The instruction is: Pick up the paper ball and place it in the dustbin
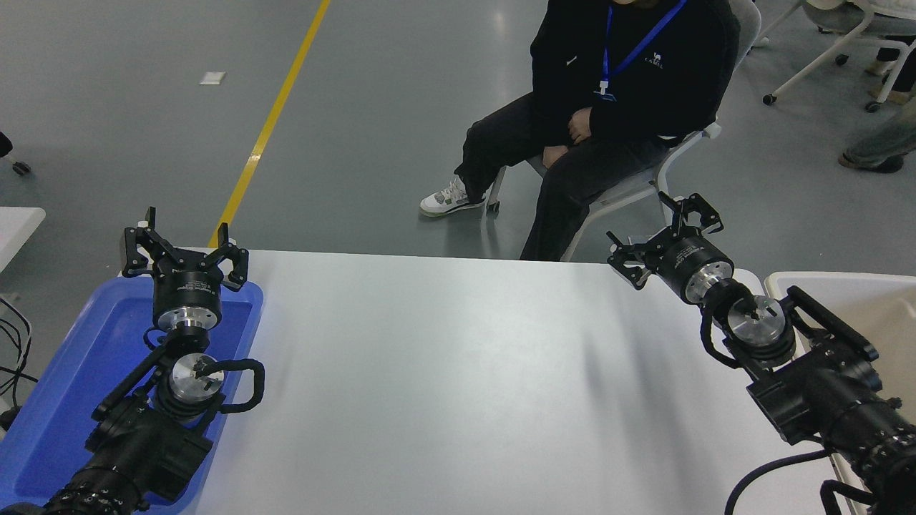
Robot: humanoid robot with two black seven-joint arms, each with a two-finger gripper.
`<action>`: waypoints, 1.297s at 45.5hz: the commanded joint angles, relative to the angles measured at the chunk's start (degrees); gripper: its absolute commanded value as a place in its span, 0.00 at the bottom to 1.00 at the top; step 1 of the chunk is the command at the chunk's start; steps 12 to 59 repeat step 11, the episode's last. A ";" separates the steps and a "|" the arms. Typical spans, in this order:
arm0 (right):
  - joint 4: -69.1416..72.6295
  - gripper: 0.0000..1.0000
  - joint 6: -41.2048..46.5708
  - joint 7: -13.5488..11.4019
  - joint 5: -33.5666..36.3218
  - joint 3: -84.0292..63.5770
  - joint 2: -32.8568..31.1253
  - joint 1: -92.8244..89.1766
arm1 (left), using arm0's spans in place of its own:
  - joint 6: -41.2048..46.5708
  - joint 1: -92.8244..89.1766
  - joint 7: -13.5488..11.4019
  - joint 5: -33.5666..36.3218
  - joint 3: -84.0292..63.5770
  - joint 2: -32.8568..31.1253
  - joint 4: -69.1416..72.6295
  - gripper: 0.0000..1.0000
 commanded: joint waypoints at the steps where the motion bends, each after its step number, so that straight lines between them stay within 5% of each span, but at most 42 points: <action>1: -1.98 1.00 2.19 0.03 0.01 0.42 0.26 -1.12 | 0.07 0.00 -0.03 0.00 0.00 0.00 0.00 0.99; 59: -2.51 1.00 3.24 0.38 0.01 0.42 0.26 -1.39 | 0.07 0.00 0.05 0.00 0.00 0.00 0.00 0.99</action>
